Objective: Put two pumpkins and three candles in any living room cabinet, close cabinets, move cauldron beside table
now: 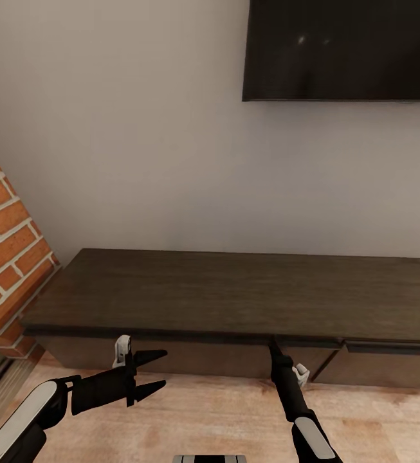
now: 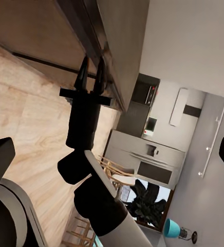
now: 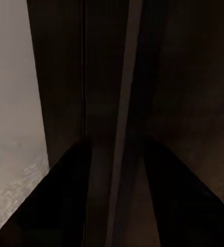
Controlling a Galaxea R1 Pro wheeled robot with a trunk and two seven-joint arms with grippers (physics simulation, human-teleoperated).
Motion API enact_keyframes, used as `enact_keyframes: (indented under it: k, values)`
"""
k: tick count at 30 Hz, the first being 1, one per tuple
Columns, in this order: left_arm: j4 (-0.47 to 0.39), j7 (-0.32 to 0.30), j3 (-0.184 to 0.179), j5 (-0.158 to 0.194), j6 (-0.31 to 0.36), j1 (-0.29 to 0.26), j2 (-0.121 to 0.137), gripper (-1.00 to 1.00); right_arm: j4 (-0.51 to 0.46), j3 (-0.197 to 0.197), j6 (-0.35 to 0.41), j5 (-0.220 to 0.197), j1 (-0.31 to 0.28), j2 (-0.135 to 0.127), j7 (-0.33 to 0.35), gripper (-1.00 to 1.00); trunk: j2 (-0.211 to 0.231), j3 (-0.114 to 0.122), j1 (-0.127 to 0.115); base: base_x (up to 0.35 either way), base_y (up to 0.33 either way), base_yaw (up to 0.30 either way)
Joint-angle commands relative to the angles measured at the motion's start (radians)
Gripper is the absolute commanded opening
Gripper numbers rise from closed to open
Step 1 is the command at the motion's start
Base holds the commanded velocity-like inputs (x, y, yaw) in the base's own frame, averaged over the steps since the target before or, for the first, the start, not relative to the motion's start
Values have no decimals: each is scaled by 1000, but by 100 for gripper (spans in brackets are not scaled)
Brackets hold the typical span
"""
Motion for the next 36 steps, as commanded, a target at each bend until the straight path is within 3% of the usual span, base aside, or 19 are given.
enact_keyframes:
  k: [1,19,36]
  values:
    - [0,2,-1,4,1,0,1,100,1,-3,6,-5,-1,0,4,-100,0,-1,0,0,0,0]
    - [0,2,-1,4,1,-1,1,100,1,-1,7,-5,-1,0,3,-100,0,-1,0,-4,0,0]
    - [0,2,-3,4,1,0,0,100,1,-1,6,-5,-1,1,3,-100,0,-1,0,-127,0,0]
